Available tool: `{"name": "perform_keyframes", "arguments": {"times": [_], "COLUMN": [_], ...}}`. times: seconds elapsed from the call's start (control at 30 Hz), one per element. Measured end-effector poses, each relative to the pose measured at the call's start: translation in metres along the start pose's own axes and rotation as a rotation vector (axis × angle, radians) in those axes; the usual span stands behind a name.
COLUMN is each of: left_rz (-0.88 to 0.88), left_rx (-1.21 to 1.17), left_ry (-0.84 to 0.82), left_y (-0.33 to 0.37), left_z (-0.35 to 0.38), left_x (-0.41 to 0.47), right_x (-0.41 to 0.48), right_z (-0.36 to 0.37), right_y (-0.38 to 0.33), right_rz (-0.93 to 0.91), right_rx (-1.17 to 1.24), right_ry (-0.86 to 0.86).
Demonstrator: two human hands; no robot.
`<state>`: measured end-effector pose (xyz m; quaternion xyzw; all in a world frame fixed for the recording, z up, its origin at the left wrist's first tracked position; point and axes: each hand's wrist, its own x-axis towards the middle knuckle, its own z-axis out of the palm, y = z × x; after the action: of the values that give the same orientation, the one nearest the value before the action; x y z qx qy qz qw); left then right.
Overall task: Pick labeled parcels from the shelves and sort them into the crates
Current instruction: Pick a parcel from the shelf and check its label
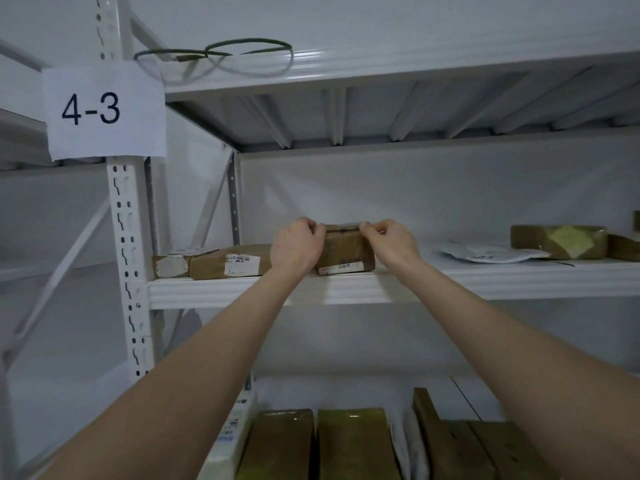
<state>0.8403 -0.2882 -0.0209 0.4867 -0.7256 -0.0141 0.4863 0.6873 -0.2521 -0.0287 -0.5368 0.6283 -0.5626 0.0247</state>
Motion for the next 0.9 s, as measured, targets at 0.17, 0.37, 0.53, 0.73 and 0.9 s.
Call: {"name": "perform_keyframes", "arguments": {"times": [0.17,0.37,0.53,0.73,0.9], "left_rz": [-0.232,-0.392,-0.406,-0.350,-0.444], "left_rx": [-0.499,-0.722,-0.816,-0.831,-0.798], "left_ry": [-0.039,-0.155,-0.190,-0.208,-0.226], "left_y": [0.037,0.079,0.090,0.095,0.078], "left_z": [0.007,0.020,0.036,0.040,0.054], "left_x": [-0.023,-0.076,-0.132,-0.183,-0.213], "right_x": [-0.018,-0.055,-0.098,-0.139,-0.165], "right_z": [-0.043,-0.097,-0.125,-0.135,-0.121], "right_y": [0.010,0.039,0.069,0.097,0.127], "right_rz": [0.114,0.232,0.303,0.319,0.450], "right_rx": [0.181,0.379,0.495,0.601,0.527], "right_ry": [0.052,-0.002,-0.122,-0.204,-0.205]}}
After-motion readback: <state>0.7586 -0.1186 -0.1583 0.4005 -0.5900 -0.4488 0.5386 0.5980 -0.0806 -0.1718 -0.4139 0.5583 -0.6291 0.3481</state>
